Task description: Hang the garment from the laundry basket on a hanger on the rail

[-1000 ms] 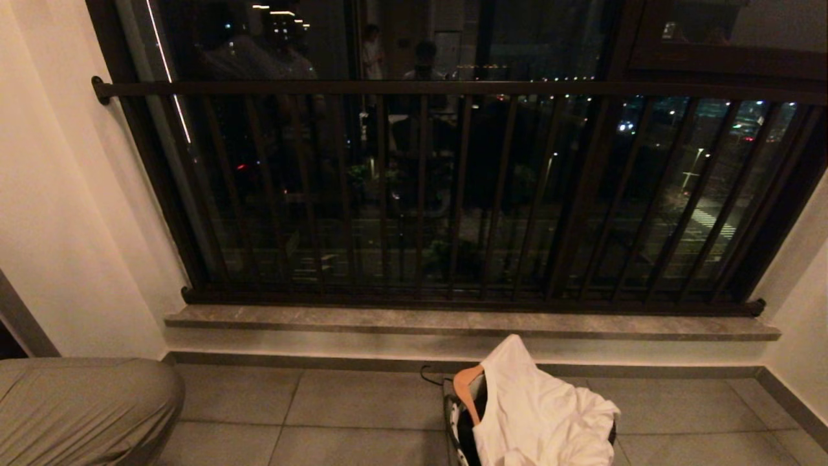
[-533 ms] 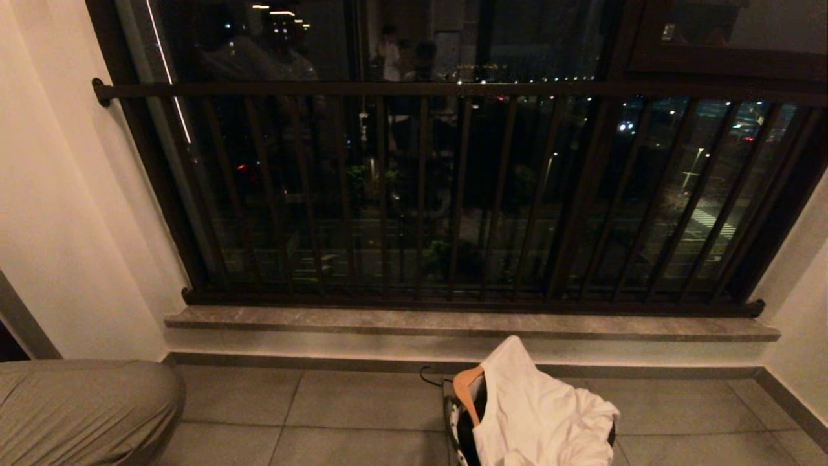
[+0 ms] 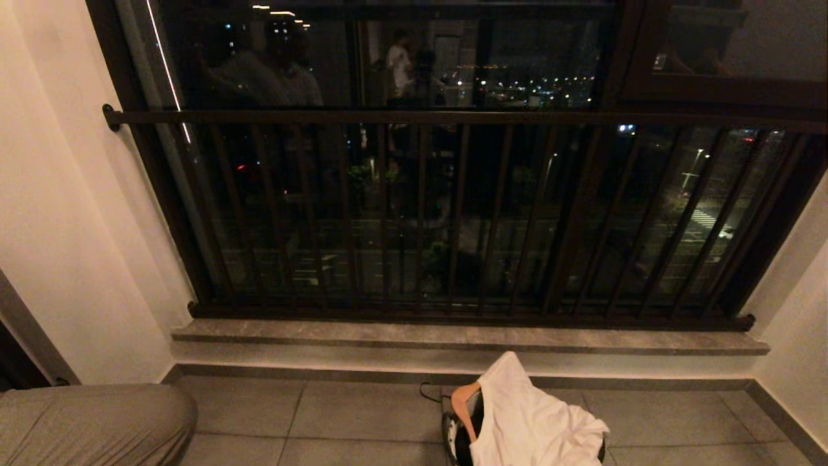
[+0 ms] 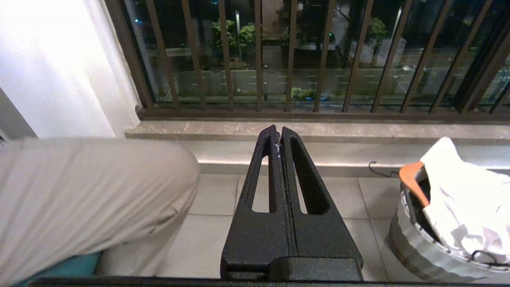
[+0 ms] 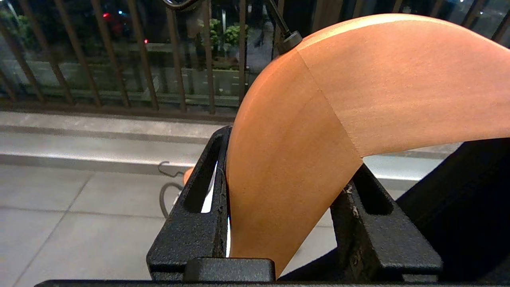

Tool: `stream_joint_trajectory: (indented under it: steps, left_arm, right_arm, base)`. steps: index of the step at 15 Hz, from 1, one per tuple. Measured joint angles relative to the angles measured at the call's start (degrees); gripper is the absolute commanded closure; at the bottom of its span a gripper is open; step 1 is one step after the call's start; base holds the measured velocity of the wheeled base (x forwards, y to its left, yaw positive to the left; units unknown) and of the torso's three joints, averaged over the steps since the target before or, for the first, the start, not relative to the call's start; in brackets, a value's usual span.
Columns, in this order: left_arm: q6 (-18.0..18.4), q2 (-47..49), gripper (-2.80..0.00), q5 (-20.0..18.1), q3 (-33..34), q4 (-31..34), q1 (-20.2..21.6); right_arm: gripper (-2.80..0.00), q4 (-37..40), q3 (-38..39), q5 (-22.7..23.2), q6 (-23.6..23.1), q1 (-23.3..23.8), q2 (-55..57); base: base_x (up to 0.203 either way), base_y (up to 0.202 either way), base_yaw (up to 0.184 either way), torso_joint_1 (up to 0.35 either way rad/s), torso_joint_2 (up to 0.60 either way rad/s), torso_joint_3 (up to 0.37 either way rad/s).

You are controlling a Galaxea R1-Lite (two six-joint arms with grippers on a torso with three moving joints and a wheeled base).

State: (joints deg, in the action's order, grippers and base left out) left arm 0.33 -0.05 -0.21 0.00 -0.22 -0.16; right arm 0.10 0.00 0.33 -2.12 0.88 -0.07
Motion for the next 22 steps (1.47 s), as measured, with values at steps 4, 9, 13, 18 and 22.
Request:
stream_joint_trajectory:
  steps: [4,9,13,18,22]
  left_arm:
    - [0.0,0.0,0.00,0.0,0.0,0.0,0.0]
    - [0.0,0.0,0.00,0.0,0.0,0.0,0.0]
    - [0.0,0.0,0.00,0.0,0.0,0.0,0.0]
    - [0.0,0.0,0.00,0.0,0.0,0.0,0.0]
    - [0.0,0.0,0.00,0.0,0.0,0.0,0.0]
  right_arm:
    - [0.00,0.0,0.0,0.0,0.0,0.0,0.0]
    - [0.00,0.0,0.0,0.0,-0.1,0.0,0.0]
    - [0.00,0.0,0.0,0.0,-0.1,0.0,0.0]
    - [0.00,0.0,0.0,0.0,-0.1,0.0,0.0]
    - [0.00,0.0,0.0,0.0,-0.1,0.0,0.0]
  base:
    - [0.000,0.000,0.000,0.238,-0.56,-0.329]
    - [0.000,0.000,0.000,0.243,-0.56,-0.316]
    - [0.000,0.000,0.000,0.172,-0.37,-0.207]
    - [0.000,0.000,0.000,0.155,-0.34,-0.185]
    - [0.000,0.000,0.000,0.151,-0.32,-0.174]
